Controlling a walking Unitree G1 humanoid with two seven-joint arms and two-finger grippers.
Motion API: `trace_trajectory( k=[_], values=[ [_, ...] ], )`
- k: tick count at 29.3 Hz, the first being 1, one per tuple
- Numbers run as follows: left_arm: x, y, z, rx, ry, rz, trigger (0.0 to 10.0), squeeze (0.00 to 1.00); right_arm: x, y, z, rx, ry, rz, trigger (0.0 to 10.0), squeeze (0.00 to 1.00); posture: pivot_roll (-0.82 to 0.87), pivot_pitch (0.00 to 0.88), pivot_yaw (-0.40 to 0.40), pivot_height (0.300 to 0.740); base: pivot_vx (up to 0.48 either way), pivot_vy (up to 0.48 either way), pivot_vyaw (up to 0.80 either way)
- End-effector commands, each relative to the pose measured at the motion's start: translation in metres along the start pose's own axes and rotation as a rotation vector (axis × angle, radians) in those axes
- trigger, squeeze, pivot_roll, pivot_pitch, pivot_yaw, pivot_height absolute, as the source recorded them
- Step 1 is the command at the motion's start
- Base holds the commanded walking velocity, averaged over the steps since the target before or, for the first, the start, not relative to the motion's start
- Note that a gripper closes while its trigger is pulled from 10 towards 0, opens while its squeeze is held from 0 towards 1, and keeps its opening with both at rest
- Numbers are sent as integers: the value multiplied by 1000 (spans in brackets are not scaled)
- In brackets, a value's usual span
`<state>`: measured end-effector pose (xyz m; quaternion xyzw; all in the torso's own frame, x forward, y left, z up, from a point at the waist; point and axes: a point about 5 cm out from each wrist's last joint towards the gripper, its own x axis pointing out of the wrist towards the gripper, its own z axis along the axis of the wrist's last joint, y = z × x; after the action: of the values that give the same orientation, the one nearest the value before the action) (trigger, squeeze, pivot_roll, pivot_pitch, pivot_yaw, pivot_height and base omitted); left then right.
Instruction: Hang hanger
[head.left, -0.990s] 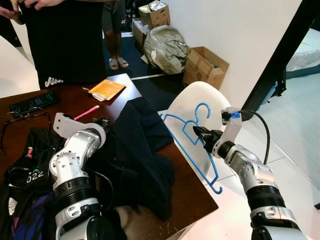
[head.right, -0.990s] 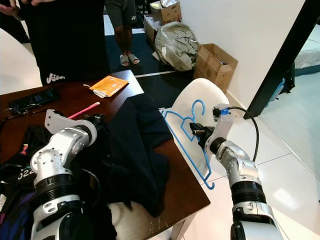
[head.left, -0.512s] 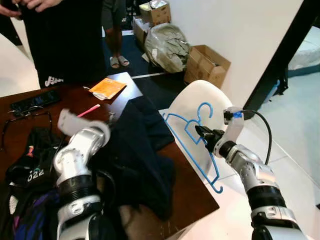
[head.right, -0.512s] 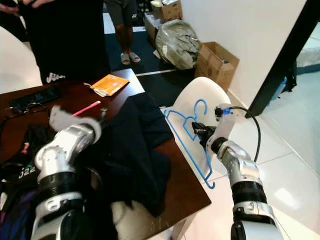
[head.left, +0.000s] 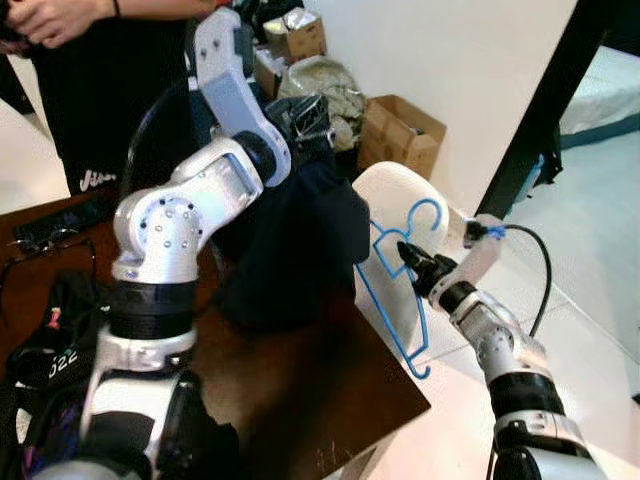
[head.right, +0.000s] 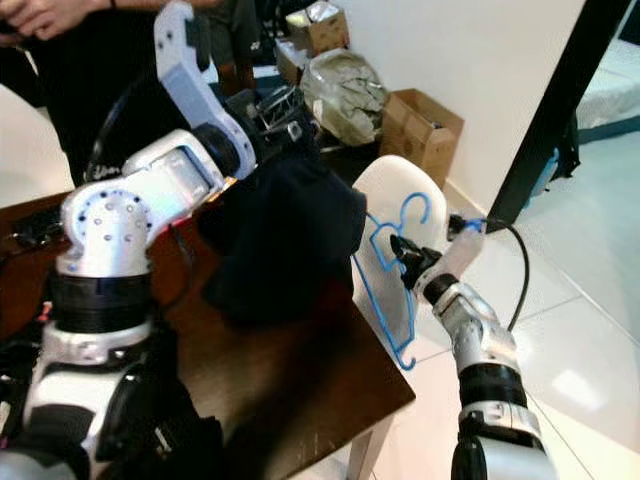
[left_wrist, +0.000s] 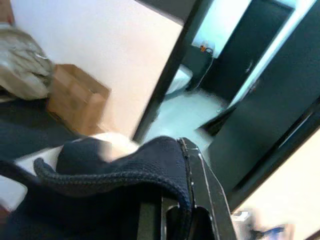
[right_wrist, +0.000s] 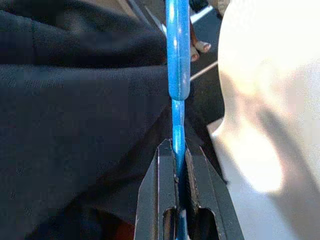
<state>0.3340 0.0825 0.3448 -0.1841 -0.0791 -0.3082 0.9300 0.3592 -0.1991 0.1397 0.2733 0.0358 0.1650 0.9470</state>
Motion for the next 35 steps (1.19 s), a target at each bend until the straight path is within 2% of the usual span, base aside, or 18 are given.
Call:
trace_trajectory(
  k=[1,4,7,8,10,12,13,14,15,17,18,19,21,23,24,26,33,35],
  values=[
    [-2,-7,-6,148,56,-27,0,0,2,2,-2,23,-8,17,10000,0,38,0,-8,740,0,0,0],
    [-5,-5,-15,203,113,-21,0,0,4,4,-3,23,-3,25,10000,0,40,0,-8,740,0,0,0],
    [-16,13,-34,439,245,60,0,0,7,9,-7,11,17,46,10000,0,39,0,-2,740,0,0,0],
    [-16,13,-34,439,245,60,0,0,7,9,-7,11,17,46,10000,0,39,0,-2,740,0,0,0],
    [-22,31,-30,556,254,148,0,0,7,10,-8,12,18,56,10000,0,40,0,-1,740,0,0,0],
    [-22,31,-30,556,254,148,0,0,7,10,-8,12,18,56,10000,0,40,0,-1,740,0,0,0],
    [-25,37,-25,577,236,189,0,0,7,10,-8,16,15,60,10000,0,40,0,-1,740,0,0,0],
    [-29,53,1,664,127,346,0,0,7,11,-8,23,12,67,10000,0,49,0,-3,740,0,0,0],
    [-29,53,1,664,127,346,0,0,7,11,-8,23,12,67,10000,0,49,0,-3,740,0,0,0],
    [-44,69,49,834,-93,610,0,0,7,11,-9,30,12,76,10000,0,56,0,-5,740,0,0,0],
    [-44,69,49,834,-93,610,0,0,7,11,-9,30,12,76,10000,0,56,0,-5,740,0,0,0],
    [-53,71,70,919,-200,710,0,0,7,11,-10,29,15,82,10000,0,58,0,-6,740,0,0,0],
    [-58,69,82,976,-266,753,0,0,8,12,-10,28,17,87,10000,0,58,0,-6,740,0,0,0],
    [-60,54,99,1070,-390,744,0,0,8,12,-11,29,20,94,10000,0,58,0,-7,740,0,0,0],
    [-60,54,99,1070,-390,744,0,0,8,12,-11,29,20,94,10000,0,58,0,-7,740,0,0,0],
    [-54,34,102,1123,-458,667,0,0,8,11,-11,33,20,94,10000,0,56,0,-10,740,0,0,0],
    [-38,23,79,1078,-392,554,0,0,7,11,-10,34,19,94,10000,0,56,0,-10,740,0,0,0],
    [-31,26,51,1060,-300,516,0,0,7,10,-11,34,23,93,10000,0,50,0,-7,740,0,0,0]
  ],
)
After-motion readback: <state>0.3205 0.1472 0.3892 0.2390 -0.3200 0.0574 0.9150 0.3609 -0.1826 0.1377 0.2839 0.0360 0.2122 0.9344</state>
